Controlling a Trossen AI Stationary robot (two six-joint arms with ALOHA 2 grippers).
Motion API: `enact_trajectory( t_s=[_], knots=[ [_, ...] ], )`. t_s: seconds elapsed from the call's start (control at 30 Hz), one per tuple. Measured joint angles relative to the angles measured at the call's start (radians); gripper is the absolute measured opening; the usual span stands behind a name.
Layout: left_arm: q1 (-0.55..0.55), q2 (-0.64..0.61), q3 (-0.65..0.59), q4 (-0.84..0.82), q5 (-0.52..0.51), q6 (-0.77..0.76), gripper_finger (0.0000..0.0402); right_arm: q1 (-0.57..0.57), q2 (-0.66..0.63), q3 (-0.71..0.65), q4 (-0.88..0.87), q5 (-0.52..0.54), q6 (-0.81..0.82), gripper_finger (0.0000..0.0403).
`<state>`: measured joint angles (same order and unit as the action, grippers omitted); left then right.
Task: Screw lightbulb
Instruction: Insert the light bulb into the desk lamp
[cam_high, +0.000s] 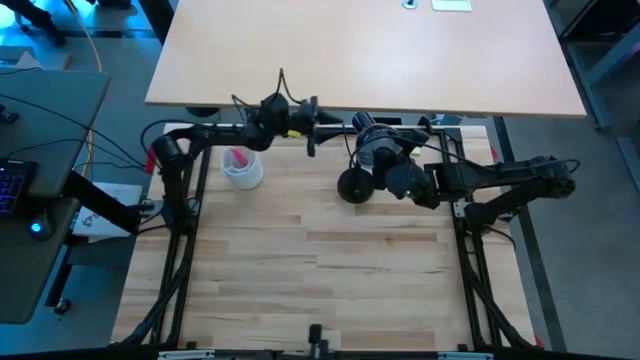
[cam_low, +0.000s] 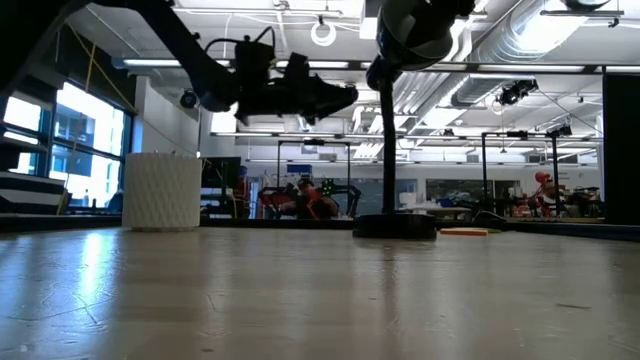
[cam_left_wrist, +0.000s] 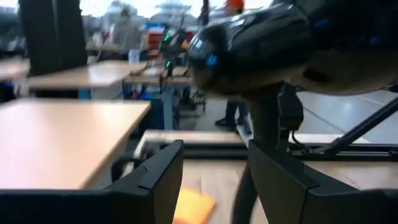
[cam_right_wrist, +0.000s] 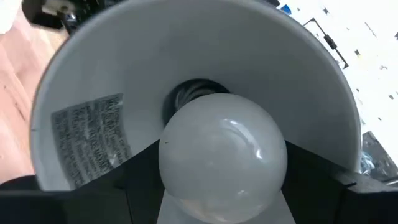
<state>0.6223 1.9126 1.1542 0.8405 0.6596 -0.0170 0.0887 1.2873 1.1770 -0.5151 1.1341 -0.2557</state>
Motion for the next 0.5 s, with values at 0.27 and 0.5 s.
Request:
enact_trajectory(
  t_s=[0.27,0.5],
  knots=[
    [-0.008,0.089,0.140,0.042,0.016,0.101,0.0175,-0.036,0.000,0.000,0.034,-0.037,-0.042,0.0263],
    [-0.048,0.105,0.176,0.035,0.034,0.071,0.0175,-0.076,-0.002,0.000,0.027,-0.099,-0.041,0.0263]
  ],
)
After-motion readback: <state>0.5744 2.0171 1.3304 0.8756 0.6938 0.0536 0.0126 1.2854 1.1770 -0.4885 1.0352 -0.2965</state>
